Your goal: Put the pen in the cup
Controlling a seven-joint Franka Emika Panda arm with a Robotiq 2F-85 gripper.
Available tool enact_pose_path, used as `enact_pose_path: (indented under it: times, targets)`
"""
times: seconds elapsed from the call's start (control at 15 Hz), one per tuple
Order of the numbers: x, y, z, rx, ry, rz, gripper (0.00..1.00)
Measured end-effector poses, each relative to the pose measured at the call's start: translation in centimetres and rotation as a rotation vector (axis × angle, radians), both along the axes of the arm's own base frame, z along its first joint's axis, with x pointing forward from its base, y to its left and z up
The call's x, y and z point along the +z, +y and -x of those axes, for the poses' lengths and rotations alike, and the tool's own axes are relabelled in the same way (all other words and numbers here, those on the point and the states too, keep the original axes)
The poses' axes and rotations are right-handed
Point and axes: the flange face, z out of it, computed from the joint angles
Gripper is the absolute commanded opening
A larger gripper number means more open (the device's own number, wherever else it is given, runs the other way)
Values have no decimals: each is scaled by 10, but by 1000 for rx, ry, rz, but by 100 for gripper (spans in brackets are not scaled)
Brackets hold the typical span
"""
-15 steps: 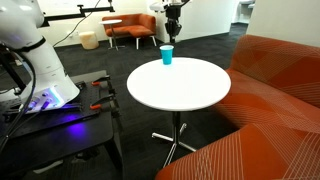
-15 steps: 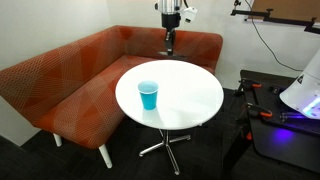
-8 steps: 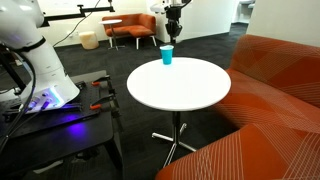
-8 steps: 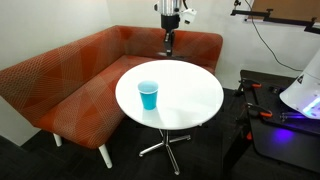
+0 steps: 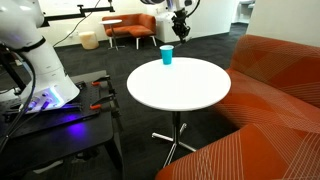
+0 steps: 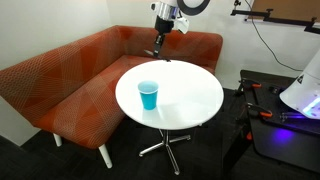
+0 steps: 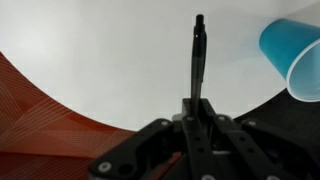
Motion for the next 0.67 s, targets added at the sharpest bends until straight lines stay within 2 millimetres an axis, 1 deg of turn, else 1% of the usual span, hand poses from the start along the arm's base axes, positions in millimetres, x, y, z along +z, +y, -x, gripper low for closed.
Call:
enact_pose_path:
  times: [0.4,0.67]
  targets:
    - [-1,7,-5,70,-192,-66,3]
    - [0,9,-7,104,-240,-104,3]
